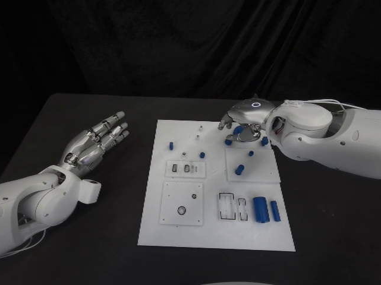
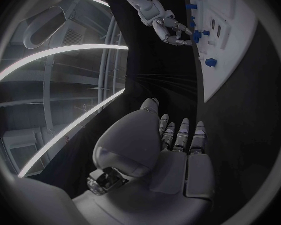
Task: Assemble the parts on the task board
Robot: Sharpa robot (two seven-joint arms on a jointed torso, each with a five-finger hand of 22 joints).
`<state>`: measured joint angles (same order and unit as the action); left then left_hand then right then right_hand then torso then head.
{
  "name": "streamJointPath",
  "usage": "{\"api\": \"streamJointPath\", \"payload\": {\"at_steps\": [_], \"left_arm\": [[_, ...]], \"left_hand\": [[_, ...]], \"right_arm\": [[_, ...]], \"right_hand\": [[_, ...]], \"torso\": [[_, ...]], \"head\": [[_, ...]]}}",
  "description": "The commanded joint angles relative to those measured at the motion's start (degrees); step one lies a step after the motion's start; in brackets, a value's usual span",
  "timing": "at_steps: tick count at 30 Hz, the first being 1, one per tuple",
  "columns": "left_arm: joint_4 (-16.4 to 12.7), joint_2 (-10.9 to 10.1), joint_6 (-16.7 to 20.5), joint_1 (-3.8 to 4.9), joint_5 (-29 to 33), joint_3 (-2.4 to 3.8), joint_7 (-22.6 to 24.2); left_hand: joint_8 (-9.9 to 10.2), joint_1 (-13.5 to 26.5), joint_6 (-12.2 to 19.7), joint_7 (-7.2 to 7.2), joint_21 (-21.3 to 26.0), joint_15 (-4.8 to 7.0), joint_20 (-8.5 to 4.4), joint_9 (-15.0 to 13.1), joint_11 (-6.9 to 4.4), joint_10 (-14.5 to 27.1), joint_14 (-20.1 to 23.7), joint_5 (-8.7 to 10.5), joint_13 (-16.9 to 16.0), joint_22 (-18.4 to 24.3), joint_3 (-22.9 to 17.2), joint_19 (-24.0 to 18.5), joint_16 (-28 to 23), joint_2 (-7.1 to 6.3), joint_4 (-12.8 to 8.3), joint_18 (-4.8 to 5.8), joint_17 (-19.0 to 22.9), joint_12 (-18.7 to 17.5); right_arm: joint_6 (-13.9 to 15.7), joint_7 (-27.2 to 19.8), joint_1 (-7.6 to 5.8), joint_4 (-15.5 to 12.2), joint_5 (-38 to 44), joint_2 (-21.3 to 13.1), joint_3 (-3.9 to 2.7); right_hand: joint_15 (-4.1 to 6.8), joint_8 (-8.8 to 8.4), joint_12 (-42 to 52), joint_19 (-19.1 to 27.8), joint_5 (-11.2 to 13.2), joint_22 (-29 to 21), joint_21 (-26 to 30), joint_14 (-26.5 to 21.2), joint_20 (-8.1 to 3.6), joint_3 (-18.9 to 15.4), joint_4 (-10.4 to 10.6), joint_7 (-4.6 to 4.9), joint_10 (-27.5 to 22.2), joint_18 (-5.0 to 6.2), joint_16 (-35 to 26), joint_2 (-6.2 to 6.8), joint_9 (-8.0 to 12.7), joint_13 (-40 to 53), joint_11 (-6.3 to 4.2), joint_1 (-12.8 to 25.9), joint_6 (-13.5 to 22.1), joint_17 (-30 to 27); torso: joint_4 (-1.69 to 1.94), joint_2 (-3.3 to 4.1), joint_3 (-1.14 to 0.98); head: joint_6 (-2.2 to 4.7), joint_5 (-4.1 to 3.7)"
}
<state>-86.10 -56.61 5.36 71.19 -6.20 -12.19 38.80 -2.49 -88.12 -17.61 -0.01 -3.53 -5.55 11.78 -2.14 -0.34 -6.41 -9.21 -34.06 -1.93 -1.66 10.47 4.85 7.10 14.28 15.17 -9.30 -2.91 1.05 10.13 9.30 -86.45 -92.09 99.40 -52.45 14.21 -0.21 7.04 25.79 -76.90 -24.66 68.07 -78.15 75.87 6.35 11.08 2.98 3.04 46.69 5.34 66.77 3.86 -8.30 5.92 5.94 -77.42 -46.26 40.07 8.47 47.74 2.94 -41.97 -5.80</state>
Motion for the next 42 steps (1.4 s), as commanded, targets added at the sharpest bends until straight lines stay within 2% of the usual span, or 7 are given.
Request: {"api": "streamJointPath", "payload": {"at_steps": [1, 5, 13, 20, 26, 36, 42], "left_arm": [[-0.02, 0.05, -0.86, 0.08, -0.20, 0.06, 13.64], [0.11, 0.12, -1.12, 0.07, -0.20, 0.06, 13.59], [0.52, 0.30, -1.66, 0.07, -0.20, 0.06, 13.38], [0.83, 0.44, -2.20, 0.07, -0.20, 0.05, 13.05], [1.20, 0.60, -2.66, 0.07, -0.20, 0.05, 12.82], [1.65, 0.87, -3.26, 0.06, -0.20, 0.05, 12.52], [1.85, 0.98, -3.52, 0.06, -0.20, 0.05, 12.29]], "left_hand": [[0.20, -0.58, -0.05, -0.39, -0.24, -0.02, 0.27, -0.04, 0.06, -0.23, 0.37, -0.19, -0.05, 0.09, -0.26, 0.09, 0.22, -0.07, 0.03, -1.05, 0.08, 0.32], [0.21, -0.67, 0.00, -0.48, -0.27, -0.11, 0.33, -0.03, 0.21, -0.21, 0.35, -0.27, -0.06, 0.09, -0.40, 0.13, 0.26, 0.00, -0.01, -1.04, 0.07, 0.31], [0.21, -0.86, -0.05, -0.54, -0.34, -0.30, 0.47, -0.04, 0.42, -0.28, 0.26, -0.43, -0.10, 0.06, -0.67, 0.24, 0.37, 0.05, -0.11, -1.04, 0.05, 0.33], [0.21, -0.99, -0.04, -0.60, -0.41, -0.52, 0.64, -0.03, 0.58, -0.28, 0.13, -0.48, -0.12, 0.04, -0.89, 0.37, 0.50, 0.09, -0.19, -1.03, 0.02, 0.33], [0.20, -1.06, -0.11, -0.74, -0.43, -0.67, 0.76, -0.05, 0.63, -0.28, 0.08, -0.48, -0.13, 0.03, -1.04, 0.40, 0.55, 0.11, -0.25, -1.03, 0.02, 0.33], [0.20, -1.13, -0.12, -0.84, -0.45, -0.76, 0.84, -0.05, 0.66, -0.26, 0.02, -0.48, -0.14, 0.03, -1.16, 0.44, 0.61, 0.13, -0.29, -1.02, 0.00, 0.32], [0.20, -1.20, -0.14, -0.96, -0.49, -0.88, 0.94, -0.05, 0.71, -0.24, -0.01, -0.48, -0.14, 0.02, -1.31, 0.50, 0.65, 0.16, -0.35, -1.02, 0.00, 0.32]], "right_arm": [[-1.09, 0.59, 0.09, -0.45, 0.72, -0.35, -0.02], [-1.67, 0.76, 0.15, -0.55, 0.72, -0.73, -0.02], [-0.92, 0.34, 0.71, -0.26, 0.72, -1.22, -0.02], [-0.30, -0.08, 1.41, 0.53, 0.72, -1.03, -0.02], [0.40, -0.63, 2.11, 1.35, 0.72, -0.72, -0.02], [1.56, -1.71, 3.15, 2.55, 0.72, 0.06, -0.02], [2.33, -2.66, 3.57, 3.09, 0.72, 0.55, -0.02]], "right_hand": [[-0.35, -0.04, 0.10, 0.24, -0.95, -0.01, -0.25, -0.06, 0.40, 0.62, 0.08, -0.15, -0.73, -0.37, 0.17, 0.67, -0.26, 0.23, 0.24, 0.53, -0.44, -0.09], [-0.24, -0.04, 0.01, 0.57, -0.96, -0.36, 0.01, -0.31, 0.34, 0.91, 0.21, -0.20, -1.41, -0.27, -0.03, 0.89, -0.48, 0.41, 0.34, 0.98, -0.56, -0.39], [-0.10, 0.82, 0.89, 0.13, -1.15, 0.67, -0.43, 0.11, 0.16, 2.04, 0.27, 0.06, -1.54, -0.45, 0.67, 1.08, -1.62, 1.38, 0.17, 1.58, -2.24, 0.93], [-0.13, 1.20, 1.30, -0.01, -0.95, 0.99, -0.57, 0.28, 0.16, 2.59, 0.24, 0.21, -1.45, -0.50, 0.92, 1.09, -2.22, 1.82, 0.10, 1.73, -2.93, 1.33], [-0.15, 1.30, 1.46, -0.07, -0.97, 1.14, -0.64, 0.32, 0.18, 2.84, 0.14, 0.25, -1.36, -0.53, 0.99, 1.10, -2.43, 1.98, 0.08, 1.64, -3.08, 1.46], [-0.22, 1.37, 2.32, -0.41, 0.18, 1.84, -0.96, 0.56, 0.24, 4.08, -0.38, 0.35, -0.38, -0.64, 1.29, 1.15, -3.35, 2.74, -0.13, 1.17, -3.03, 2.00], [0.00, 1.80, 3.27, -0.83, 1.24, 2.69, -1.36, 1.00, 0.12, 5.38, -0.71, 0.42, 1.20, -0.77, 1.80, 1.07, -4.63, 3.52, -0.50, 0.84, -3.31, 2.96]], "torso": [[0.04, 0.07, 0.11], [0.05, 0.19, 0.11], [0.11, 0.28, 0.14], [-0.02, 0.36, 0.18], [0.13, 0.41, 0.18], [0.17, 0.50, 0.23], [0.16, 0.54, 0.30]], "head": [[-0.16, 0.03], [-0.33, 0.08], [-0.44, 0.30], [-0.78, 0.57], [-0.99, 0.46], [-1.35, 0.32], [-1.48, 0.41]]}}
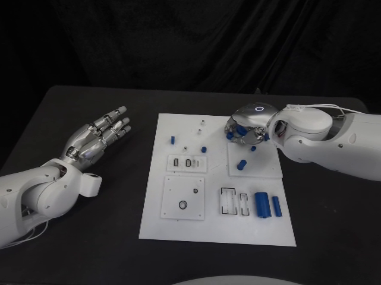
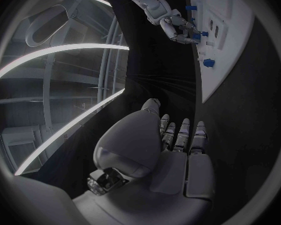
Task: Assemble the parts on the task board
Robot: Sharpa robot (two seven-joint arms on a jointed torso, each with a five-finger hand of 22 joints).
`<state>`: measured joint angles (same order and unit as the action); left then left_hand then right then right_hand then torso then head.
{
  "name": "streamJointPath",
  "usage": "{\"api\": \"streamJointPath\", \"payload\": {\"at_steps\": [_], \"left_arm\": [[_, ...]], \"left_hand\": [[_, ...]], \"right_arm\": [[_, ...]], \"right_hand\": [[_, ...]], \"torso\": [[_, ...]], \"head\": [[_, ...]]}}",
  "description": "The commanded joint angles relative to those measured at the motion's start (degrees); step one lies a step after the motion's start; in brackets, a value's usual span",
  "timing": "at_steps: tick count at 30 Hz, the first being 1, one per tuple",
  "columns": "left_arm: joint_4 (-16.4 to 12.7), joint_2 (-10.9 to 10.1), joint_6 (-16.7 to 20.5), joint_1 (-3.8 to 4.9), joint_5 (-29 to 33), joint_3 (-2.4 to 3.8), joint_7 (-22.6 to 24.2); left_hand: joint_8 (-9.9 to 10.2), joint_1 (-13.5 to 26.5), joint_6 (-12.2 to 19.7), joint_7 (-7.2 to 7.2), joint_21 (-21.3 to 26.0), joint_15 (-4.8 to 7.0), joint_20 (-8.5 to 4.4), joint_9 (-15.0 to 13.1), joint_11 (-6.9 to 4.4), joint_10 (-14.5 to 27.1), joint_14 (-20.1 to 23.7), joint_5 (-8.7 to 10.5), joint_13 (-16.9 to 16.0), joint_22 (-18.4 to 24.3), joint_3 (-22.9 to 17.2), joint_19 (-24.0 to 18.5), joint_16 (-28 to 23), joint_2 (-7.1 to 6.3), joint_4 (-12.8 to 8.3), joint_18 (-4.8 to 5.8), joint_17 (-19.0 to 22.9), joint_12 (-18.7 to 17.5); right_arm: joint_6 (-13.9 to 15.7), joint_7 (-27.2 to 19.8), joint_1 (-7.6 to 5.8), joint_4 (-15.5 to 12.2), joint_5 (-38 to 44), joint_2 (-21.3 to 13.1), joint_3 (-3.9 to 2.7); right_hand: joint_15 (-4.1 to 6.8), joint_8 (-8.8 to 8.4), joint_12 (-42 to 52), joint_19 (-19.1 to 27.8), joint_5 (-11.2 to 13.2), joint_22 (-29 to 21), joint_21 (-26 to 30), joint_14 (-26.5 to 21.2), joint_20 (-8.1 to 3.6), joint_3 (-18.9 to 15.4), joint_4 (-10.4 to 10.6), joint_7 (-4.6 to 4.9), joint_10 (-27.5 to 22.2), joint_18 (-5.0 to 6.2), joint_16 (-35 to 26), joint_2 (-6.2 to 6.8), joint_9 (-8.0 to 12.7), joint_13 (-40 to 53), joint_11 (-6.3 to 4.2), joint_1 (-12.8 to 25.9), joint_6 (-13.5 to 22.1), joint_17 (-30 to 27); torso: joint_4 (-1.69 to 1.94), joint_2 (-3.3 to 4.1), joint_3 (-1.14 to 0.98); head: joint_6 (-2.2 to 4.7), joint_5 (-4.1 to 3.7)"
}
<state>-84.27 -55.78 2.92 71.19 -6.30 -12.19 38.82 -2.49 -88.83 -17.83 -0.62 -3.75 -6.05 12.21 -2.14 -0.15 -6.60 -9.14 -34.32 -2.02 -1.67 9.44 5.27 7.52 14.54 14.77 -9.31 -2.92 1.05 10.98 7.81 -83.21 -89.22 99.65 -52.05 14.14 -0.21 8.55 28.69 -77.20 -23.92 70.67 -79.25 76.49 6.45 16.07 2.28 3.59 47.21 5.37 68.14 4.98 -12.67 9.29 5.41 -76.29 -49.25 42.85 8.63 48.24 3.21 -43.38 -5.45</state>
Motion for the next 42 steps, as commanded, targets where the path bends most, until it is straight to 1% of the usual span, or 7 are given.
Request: {"api": "streamJointPath", "payload": {"at_steps": [1, 11, 12, 17, 24, 31, 42], "left_arm": [[0.08, 0.18, -1.13, 0.05, -0.10, 0.05, 12.21], [0.62, 0.36, -1.51, 0.05, -0.10, 0.05, 11.71], [0.66, 0.37, -1.54, 0.04, -0.10, 0.04, 11.67], [0.84, 0.40, -1.70, 0.04, -0.10, 0.04, 11.44], [0.89, 0.32, -1.73, 0.03, -0.10, 0.04, 11.14], [1.02, 0.43, -1.75, 0.03, -0.10, 0.04, 10.73], [1.41, 0.96, -1.97, 0.03, -0.10, 0.04, 10.35]], "left_hand": [[0.20, -0.49, 0.08, -0.34, -0.26, -0.38, 0.52, -0.05, 0.52, -0.05, -0.08, -0.22, -0.05, 0.02, -0.28, 0.08, 0.23, -0.11, 0.04, -1.01, 0.01, 0.32], [0.08, -0.68, -0.56, -0.81, -0.29, -0.65, 0.78, -0.14, 0.76, -0.12, -0.15, -0.21, -0.11, 0.02, -0.81, 0.14, 0.34, 0.07, -0.09, -1.00, 0.01, 0.34], [0.08, -0.68, -0.56, -0.81, -0.29, -0.65, 0.78, -0.14, 0.76, -0.12, -0.15, -0.21, -0.11, 0.02, -0.81, 0.14, 0.34, 0.07, -0.09, -1.00, 0.01, 0.34], [0.05, -0.72, -0.68, -0.91, -0.30, -0.70, 0.82, -0.16, 0.83, -0.16, -0.16, -0.20, -0.13, 0.02, -0.92, 0.16, 0.36, 0.07, -0.13, -1.00, 0.01, 0.35], [0.04, -0.77, -0.71, -0.98, -0.32, -0.75, 0.88, -0.16, 0.91, -0.19, -0.19, -0.20, -0.14, 0.02, -1.04, 0.20, 0.40, 0.06, -0.19, -1.00, 0.00, 0.36], [0.05, -0.80, -0.62, -1.00, -0.33, -0.78, 0.91, -0.15, 0.96, -0.21, -0.21, -0.19, -0.15, 0.01, -1.09, 0.21, 0.42, 0.04, -0.22, -1.00, 0.00, 0.36], [0.13, -0.89, -0.22, -1.05, -0.33, -0.92, 1.05, -0.09, 1.15, -0.08, -0.02, -0.18, -0.13, 0.02, -1.32, 0.22, 0.30, -0.03, -0.36, -1.00, 0.06, 0.33]], "right_arm": [[1.62, -1.31, 0.39, 0.30, 0.47, 0.23, 0.05], [4.29, -3.06, 0.60, 0.53, 0.47, 0.54, 0.05], [4.66, -3.24, 0.61, 0.51, 0.47, 0.52, 0.05], [6.73, -3.72, 0.61, 0.14, 0.47, 0.28, 0.05], [7.89, -3.39, -0.13, -0.86, -2.06, 0.03, 0.03], [6.58, -2.60, -1.77, -0.81, -3.80, 1.37, 0.02], [4.55, -2.31, -2.29, 4.54, -4.23, 7.37, -0.10]], "right_hand": [[0.00, 0.29, 0.38, -0.54, 0.51, 0.10, -0.27, 0.39, 0.02, 0.40, -0.01, -0.13, 0.70, -0.80, 0.43, -0.07, -0.27, 0.15, 0.02, -0.28, -0.33, 0.18], [1.43, 4.11, 2.16, -1.83, 2.38, 2.35, -1.39, 2.07, -1.17, 2.79, -1.31, 0.96, 6.72, -1.21, 2.03, -1.69, -4.52, 1.42, -2.10, -2.38, -5.54, 3.35], [2.01, 5.26, 2.56, -2.04, 2.59, 2.70, -1.54, 2.49, -1.68, 2.93, -1.77, 1.27, 8.65, -1.26, 2.29, -1.93, -5.78, 1.71, -2.84, -2.93, -6.91, 3.98], [2.81, 7.49, 1.90, -2.06, 2.60, 2.85, -1.42, 3.24, -2.56, 2.75, -2.18, 1.63, 11.55, -1.29, 2.43, -2.07, -9.29, 1.94, -3.76, -3.08, -8.44, 4.84], [2.84, 7.99, 1.40, -2.07, 2.44, 2.91, -1.34, 3.42, -2.69, 2.59, -2.03, 1.61, 12.33, -1.30, 2.35, -2.01, -10.53, 1.96, -3.87, -2.76, -8.44, 4.91], [2.54, 8.93, 0.09, -2.04, 2.64, 2.90, -1.17, 3.50, -2.48, 2.33, -1.79, 1.67, 12.95, -1.29, 2.06, -1.90, -12.51, 1.74, -3.63, -2.33, -8.89, 4.76], [2.24, 8.97, -1.60, -2.01, 2.70, 2.92, -1.01, 3.50, -2.26, 2.35, -1.50, 1.66, 12.90, -1.29, 1.87, -1.93, -13.80, 1.30, -3.26, -1.96, -8.32, 4.76]], "torso": [[-0.03, 0.04, 0.02], [0.00, 0.06, 0.08], [0.00, 0.06, 0.08], [0.00, 0.08, 0.11], [0.02, 0.09, 0.12], [0.04, 0.11, 0.13], [0.03, 0.16, 0.19]], "head": [[-0.11, 0.09], [-0.18, 0.17], [-0.18, 0.17], [-0.11, 0.23], [0.11, 0.45], [0.30, 0.62], [0.55, 0.53]]}}
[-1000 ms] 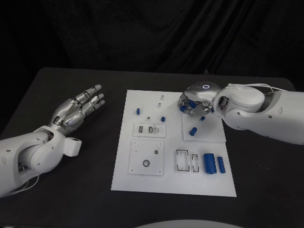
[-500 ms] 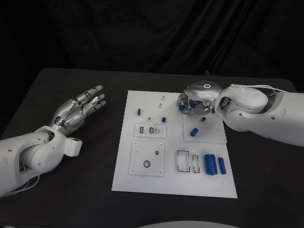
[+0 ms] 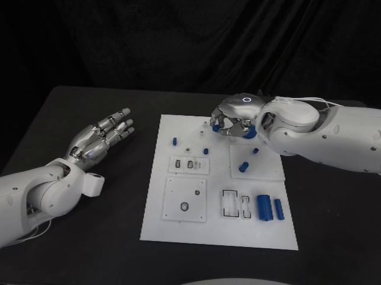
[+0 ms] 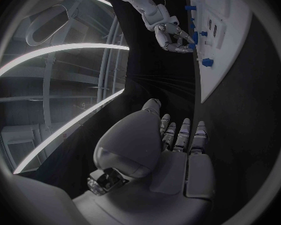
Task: Assemble the parts on the task board
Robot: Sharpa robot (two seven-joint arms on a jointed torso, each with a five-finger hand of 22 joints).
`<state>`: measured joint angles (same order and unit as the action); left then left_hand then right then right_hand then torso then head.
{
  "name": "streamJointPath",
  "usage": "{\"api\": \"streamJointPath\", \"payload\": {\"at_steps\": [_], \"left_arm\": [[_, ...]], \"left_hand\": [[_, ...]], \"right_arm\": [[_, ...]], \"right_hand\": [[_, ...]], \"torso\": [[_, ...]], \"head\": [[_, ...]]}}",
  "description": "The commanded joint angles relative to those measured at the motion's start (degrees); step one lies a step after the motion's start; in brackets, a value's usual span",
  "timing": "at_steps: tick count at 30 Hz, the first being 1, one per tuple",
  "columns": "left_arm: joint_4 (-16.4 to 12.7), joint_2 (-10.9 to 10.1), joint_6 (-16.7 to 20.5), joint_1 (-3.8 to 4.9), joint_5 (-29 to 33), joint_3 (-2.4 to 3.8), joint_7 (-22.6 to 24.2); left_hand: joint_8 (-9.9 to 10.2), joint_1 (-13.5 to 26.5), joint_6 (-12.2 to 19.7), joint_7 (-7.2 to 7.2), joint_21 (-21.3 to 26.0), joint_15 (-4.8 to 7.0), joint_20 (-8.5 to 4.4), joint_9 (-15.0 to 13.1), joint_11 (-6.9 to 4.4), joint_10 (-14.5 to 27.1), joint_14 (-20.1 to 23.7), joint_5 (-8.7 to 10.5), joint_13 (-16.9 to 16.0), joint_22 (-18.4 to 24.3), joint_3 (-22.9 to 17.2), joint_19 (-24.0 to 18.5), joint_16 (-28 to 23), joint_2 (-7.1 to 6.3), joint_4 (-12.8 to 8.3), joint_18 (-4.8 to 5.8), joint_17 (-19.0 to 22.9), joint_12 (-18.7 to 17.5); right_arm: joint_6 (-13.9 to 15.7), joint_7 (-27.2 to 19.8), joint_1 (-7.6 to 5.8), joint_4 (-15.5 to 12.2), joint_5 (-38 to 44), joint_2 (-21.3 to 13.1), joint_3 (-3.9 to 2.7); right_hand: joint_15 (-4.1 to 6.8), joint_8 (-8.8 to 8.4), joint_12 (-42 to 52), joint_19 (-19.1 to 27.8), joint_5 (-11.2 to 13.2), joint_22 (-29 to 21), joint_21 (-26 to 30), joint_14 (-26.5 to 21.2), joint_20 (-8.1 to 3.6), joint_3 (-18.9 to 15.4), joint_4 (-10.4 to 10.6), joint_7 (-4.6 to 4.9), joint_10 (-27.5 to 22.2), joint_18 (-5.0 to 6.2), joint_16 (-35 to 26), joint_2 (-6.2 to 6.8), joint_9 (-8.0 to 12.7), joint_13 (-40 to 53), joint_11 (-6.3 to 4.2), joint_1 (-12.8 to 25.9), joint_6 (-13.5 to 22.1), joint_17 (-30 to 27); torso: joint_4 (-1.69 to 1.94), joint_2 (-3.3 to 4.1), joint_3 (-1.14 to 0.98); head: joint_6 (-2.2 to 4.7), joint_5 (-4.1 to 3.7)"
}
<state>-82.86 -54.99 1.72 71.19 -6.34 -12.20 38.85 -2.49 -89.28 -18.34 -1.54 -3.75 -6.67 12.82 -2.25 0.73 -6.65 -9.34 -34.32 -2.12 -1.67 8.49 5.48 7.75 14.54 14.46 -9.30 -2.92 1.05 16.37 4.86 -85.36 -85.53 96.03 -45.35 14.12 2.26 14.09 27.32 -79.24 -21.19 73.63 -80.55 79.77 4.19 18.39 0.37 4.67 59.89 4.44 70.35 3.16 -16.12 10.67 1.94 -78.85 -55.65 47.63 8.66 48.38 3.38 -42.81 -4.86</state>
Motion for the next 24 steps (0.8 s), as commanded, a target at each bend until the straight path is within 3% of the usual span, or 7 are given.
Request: {"api": "streamJointPath", "payload": {"at_steps": [1, 11, 24], "left_arm": [[0.01, 0.21, -0.79, 0.03, -0.07, 0.05, 10.31], [0.00, 0.33, -0.83, 0.03, -0.07, 0.05, 10.25], [0.40, 0.71, -1.12, 0.03, -0.07, 0.05, 10.02]], "left_hand": [[0.13, -0.45, 0.29, -0.13, -0.33, -0.31, 0.44, 0.01, 0.27, -0.04, 0.18, -0.18, -0.03, 0.02, -0.37, 0.02, 0.07, -0.03, -0.05, -1.01, 0.07, 0.33], [0.14, -0.49, 0.29, -0.15, -0.34, -0.36, 0.50, 0.02, 0.30, -0.02, 0.27, -0.19, -0.03, 0.02, -0.48, 0.04, 0.02, -0.06, -0.12, -1.01, 0.09, 0.33], [0.16, -0.52, 0.36, -0.16, -0.33, -0.40, 0.53, 0.02, 0.32, 0.00, 0.31, -0.22, -0.03, 0.02, -0.56, 0.03, 0.00, -0.07, -0.17, -1.01, 0.11, 0.32]], "right_arm": [[-0.90, 0.60, -0.15, 1.45, -0.62, 1.30, -0.12], [-1.10, 0.11, -0.16, 5.75, -0.65, 5.44, -0.28], [0.20, 1.16, -0.16, 8.18, -0.66, 6.92, -0.32]], "right_hand": [[-0.26, 3.37, -0.40, 0.04, -0.05, -0.04, 0.31, 0.23, 0.04, 0.05, 0.44, 0.61, 0.22, -0.35, -0.34, -0.11, -10.43, -0.13, 0.26, 0.62, -1.80, 0.02], [-0.54, 2.68, -1.65, 0.25, -0.30, -0.28, 0.60, 0.08, 0.30, 0.39, 0.44, 0.93, 0.19, -0.27, -0.60, -0.05, -10.96, -0.40, 0.57, 0.62, -0.72, -0.25], [-0.80, 1.98, -2.50, 0.43, -0.73, -0.41, 0.83, -0.10, 0.56, 0.81, 0.53, 1.21, 0.24, -0.22, -0.79, -0.23, -11.28, -0.49, 0.84, 0.66, 0.11, -0.37]], "torso": [[0.00, 0.02, 0.01], [0.07, 0.05, 0.07], [0.00, 0.04, 0.06]], "head": [[-0.02, -0.09], [0.12, -0.12], [0.33, -0.11]]}}
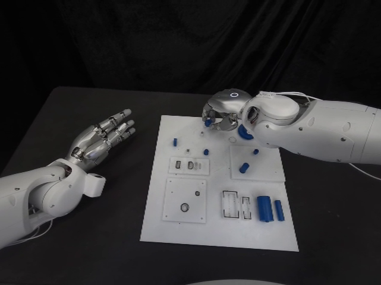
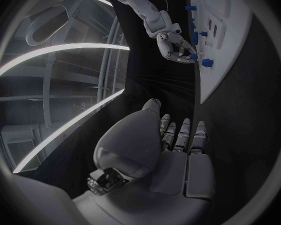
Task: Assemble the parts on the task board
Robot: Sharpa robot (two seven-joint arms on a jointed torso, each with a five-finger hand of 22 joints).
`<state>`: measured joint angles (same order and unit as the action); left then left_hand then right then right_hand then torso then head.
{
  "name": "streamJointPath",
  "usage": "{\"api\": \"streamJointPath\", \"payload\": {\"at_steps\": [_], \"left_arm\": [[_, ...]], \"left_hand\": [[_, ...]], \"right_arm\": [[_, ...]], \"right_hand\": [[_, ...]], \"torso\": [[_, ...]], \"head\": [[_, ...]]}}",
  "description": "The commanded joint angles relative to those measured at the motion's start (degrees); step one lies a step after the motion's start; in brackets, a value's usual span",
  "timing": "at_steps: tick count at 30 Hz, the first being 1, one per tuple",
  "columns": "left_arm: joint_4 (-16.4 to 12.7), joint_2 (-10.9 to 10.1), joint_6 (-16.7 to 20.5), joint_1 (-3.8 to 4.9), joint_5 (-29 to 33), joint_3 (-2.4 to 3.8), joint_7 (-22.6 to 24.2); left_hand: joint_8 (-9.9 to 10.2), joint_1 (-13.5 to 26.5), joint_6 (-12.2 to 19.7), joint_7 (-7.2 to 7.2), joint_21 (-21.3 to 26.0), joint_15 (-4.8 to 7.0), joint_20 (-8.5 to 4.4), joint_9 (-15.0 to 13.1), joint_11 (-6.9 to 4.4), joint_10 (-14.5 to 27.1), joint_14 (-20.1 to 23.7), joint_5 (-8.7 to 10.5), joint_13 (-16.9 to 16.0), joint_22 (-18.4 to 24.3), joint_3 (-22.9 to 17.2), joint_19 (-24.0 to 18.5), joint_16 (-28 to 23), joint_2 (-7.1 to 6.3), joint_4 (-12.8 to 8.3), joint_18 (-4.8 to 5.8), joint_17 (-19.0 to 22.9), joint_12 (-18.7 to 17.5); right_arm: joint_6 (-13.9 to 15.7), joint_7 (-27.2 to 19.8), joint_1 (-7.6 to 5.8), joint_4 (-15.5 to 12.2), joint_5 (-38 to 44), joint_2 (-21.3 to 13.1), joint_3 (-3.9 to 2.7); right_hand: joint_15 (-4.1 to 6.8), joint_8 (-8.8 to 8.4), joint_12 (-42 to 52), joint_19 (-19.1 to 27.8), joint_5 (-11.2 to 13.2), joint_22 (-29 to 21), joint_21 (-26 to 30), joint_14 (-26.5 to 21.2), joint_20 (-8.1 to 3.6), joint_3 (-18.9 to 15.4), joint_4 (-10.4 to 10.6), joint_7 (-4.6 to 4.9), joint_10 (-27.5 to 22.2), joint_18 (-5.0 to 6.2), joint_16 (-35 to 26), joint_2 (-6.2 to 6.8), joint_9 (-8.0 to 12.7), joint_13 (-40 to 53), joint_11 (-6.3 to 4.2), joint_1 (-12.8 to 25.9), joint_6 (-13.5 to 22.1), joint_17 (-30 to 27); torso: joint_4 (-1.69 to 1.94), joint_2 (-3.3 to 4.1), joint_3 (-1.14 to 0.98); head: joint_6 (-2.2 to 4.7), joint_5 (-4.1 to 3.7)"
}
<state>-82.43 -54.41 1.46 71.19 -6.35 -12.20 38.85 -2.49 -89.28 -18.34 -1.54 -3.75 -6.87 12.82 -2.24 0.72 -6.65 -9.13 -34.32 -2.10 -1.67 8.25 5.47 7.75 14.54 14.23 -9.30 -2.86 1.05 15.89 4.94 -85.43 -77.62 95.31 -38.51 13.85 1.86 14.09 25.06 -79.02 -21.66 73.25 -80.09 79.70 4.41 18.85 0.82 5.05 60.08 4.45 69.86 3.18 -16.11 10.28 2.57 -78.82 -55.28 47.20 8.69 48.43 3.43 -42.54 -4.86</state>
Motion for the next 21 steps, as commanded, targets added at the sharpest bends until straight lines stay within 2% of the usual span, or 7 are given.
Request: {"api": "streamJointPath", "payload": {"at_steps": [1, 8, 21], "left_arm": [[0.00, 0.15, -0.88, 0.03, -0.06, 0.05, 9.99], [0.19, 0.33, -1.01, 0.03, -0.06, 0.05, 9.84], [0.45, 0.55, -1.43, 0.02, -0.06, 0.05, 9.59]], "left_hand": [[0.16, -0.52, 0.36, -0.17, -0.33, -0.20, 0.54, 0.02, 0.32, 0.00, 0.11, -0.22, -0.05, 0.02, -0.32, 0.03, 0.00, -0.07, 0.07, -1.01, 0.05, 0.32], [0.17, -0.55, 0.40, -0.19, -0.32, -0.24, 0.57, 0.02, 0.35, 0.06, 0.15, -0.23, -0.04, 0.03, -0.41, 0.02, -0.02, -0.06, 0.02, -1.00, 0.06, 0.31], [0.19, -0.58, 0.50, -0.22, -0.29, -0.28, 0.62, 0.03, 0.39, 0.10, 0.19, -0.24, -0.03, 0.04, -0.52, -0.01, -0.04, -0.06, -0.03, -1.00, 0.08, 0.30]], "right_arm": [[0.58, 1.14, -0.09, 0.38, 0.07, 0.14, -0.05], [-0.09, 0.99, -0.06, 1.41, 0.07, 0.98, -0.05], [-1.39, 0.02, 0.44, 3.07, -0.96, 2.50, -0.04]], "right_hand": [[-0.42, 1.94, -0.28, 0.21, -0.29, -0.02, 0.37, -0.03, 0.35, 0.38, 0.08, 0.83, 0.06, -0.24, -0.31, -0.26, -11.31, -0.09, 0.22, 0.63, -0.20, 0.05], [-0.56, 1.25, -0.85, 0.44, -0.40, -0.26, 0.63, -0.26, 0.50, 0.65, 0.09, 0.95, -0.07, -0.16, -0.57, -0.27, -11.45, -0.11, 0.38, 0.67, 0.65, -0.27], [-0.75, 0.22, -1.47, 0.73, 0.01, -0.54, 0.97, -0.54, 0.68, 0.89, 0.26, 1.06, -0.20, -0.07, -0.85, -0.19, -11.50, -0.02, 0.59, 0.93, 1.87, -0.61]], "torso": [[-0.03, 0.00, 0.01], [-0.03, 0.00, 0.02], [-0.01, 0.01, 0.05]], "head": [[0.08, -0.13], [-0.02, -0.35], [-0.41, -0.13]]}}
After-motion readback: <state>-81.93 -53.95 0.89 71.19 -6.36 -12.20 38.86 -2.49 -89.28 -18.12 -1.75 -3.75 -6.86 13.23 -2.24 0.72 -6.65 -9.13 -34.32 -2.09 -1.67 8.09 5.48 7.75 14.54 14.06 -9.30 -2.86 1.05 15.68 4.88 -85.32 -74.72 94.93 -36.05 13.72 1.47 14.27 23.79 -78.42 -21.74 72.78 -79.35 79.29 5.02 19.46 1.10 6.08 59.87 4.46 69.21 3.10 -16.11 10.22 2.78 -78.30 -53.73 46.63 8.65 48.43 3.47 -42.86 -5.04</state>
